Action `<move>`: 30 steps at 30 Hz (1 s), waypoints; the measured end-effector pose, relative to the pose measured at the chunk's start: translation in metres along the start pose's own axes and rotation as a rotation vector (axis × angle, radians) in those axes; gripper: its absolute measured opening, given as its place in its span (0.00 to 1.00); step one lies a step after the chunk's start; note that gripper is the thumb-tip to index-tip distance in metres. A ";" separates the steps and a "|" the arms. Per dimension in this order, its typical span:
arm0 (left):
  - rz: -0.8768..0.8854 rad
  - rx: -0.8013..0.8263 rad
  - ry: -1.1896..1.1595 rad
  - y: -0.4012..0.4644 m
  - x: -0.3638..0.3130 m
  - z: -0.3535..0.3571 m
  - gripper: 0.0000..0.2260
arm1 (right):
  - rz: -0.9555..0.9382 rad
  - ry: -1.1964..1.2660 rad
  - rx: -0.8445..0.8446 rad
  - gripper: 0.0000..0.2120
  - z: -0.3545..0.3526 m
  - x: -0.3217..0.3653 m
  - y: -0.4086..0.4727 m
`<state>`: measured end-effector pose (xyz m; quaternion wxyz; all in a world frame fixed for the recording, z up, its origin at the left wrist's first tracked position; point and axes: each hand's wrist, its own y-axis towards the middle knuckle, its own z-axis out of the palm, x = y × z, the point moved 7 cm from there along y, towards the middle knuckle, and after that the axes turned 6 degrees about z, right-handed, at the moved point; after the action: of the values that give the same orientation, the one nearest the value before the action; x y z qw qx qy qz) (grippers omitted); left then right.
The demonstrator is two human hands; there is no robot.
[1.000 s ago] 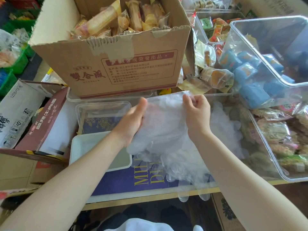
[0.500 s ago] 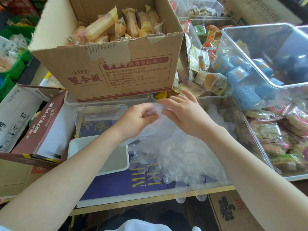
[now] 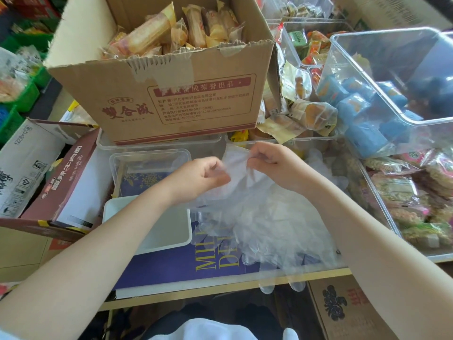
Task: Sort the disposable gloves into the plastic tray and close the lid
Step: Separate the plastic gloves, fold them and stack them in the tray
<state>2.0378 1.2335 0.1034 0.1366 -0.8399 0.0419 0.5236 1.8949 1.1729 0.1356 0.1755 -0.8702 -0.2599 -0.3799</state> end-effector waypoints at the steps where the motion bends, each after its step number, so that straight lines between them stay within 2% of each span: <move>1: -0.022 0.049 0.014 -0.003 0.004 0.002 0.16 | 0.020 0.077 0.039 0.07 0.000 -0.002 -0.002; 4: -0.077 0.212 -0.069 -0.016 0.008 0.017 0.14 | 0.044 0.342 0.139 0.09 -0.001 -0.006 -0.009; 7: -0.051 0.193 -0.132 -0.021 0.009 0.021 0.11 | 0.143 0.515 0.180 0.09 0.000 -0.020 -0.010; 9: -0.025 0.111 -0.090 -0.019 0.017 0.017 0.11 | 0.239 0.471 0.144 0.10 0.002 -0.035 -0.006; 12: -0.093 0.062 0.017 -0.020 0.048 0.021 0.07 | 0.305 0.157 0.065 0.08 0.008 -0.059 0.000; 16: -0.196 0.123 0.081 -0.026 0.081 0.042 0.09 | 0.276 0.061 0.157 0.10 0.039 -0.079 0.001; 20: -0.212 0.091 0.040 -0.024 0.093 0.052 0.11 | 0.220 0.132 0.248 0.10 0.066 -0.080 0.001; 22: -0.195 0.075 0.076 -0.018 0.097 0.057 0.15 | 0.208 0.174 0.266 0.09 0.073 -0.077 0.005; 26: -0.183 -0.060 0.055 -0.005 0.098 0.056 0.21 | 0.212 0.203 0.262 0.09 0.077 -0.082 0.016; 28: -0.175 -0.114 0.003 0.000 0.098 0.055 0.20 | 0.269 0.250 0.234 0.06 0.073 -0.092 0.020; 30: -0.179 -0.170 -0.080 0.002 0.100 0.055 0.15 | 0.351 0.409 0.213 0.07 0.068 -0.105 0.017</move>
<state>2.0347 1.2543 -0.0087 0.1129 -0.8272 -0.0833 0.5441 1.8825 1.1601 0.0104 0.3775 -0.7839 -0.1031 -0.4820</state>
